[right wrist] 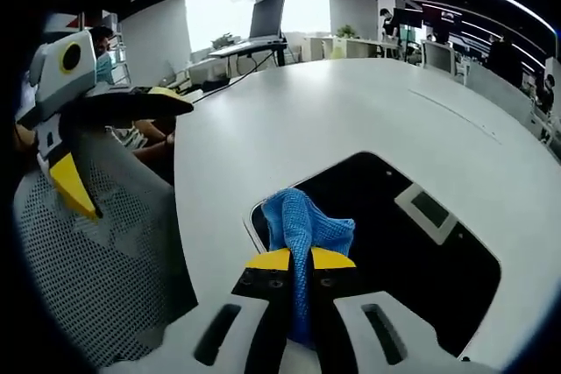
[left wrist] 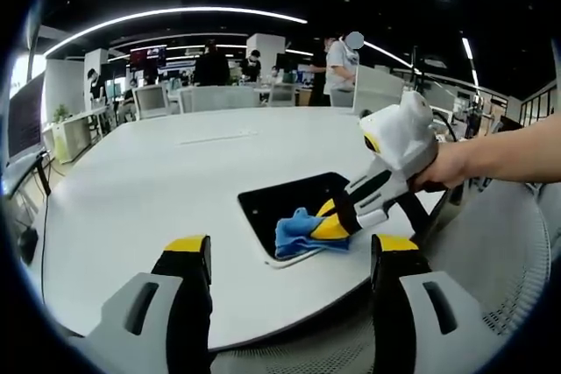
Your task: Wipe the mirror surface with the cleaning cloth until all visible marks leave the cleaned area.
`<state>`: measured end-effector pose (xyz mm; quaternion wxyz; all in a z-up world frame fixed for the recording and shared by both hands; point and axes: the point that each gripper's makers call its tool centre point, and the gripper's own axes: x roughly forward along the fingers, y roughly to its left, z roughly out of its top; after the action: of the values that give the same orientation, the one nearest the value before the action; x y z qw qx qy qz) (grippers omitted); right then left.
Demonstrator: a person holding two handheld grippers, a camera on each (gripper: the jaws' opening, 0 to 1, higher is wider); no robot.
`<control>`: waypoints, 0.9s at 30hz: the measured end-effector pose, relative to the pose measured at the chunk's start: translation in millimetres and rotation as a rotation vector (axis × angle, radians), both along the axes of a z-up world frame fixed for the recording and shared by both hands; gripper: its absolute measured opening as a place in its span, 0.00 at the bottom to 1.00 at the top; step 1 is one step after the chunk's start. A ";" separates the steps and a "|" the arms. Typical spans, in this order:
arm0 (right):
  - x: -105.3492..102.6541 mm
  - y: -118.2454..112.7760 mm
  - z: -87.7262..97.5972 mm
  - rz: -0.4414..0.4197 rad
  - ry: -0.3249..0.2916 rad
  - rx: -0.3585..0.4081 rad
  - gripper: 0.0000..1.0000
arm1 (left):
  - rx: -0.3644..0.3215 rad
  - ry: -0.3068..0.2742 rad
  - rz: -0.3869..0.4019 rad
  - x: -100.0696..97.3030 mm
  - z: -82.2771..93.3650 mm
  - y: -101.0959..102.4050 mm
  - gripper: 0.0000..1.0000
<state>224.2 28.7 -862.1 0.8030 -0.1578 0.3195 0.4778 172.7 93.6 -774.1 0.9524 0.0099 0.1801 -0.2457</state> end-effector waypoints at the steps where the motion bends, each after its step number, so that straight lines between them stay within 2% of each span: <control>1: -0.1 3.8 -0.1 0.001 0.000 0.005 0.01 | 0.000 0.000 -0.001 -0.1 -0.1 -0.2 0.73; 10: -0.8 27.4 0.0 0.025 0.001 0.015 0.01 | 0.002 0.005 0.000 -0.4 -0.9 0.0 0.73; 27: -0.6 40.1 -2.2 0.022 0.007 0.021 0.01 | 0.003 0.010 -0.003 -1.4 -1.6 0.5 0.74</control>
<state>223.6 68.8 -864.3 0.7983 -0.1511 0.3156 0.4903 171.3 94.1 -775.8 0.9511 0.0105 0.1855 -0.2468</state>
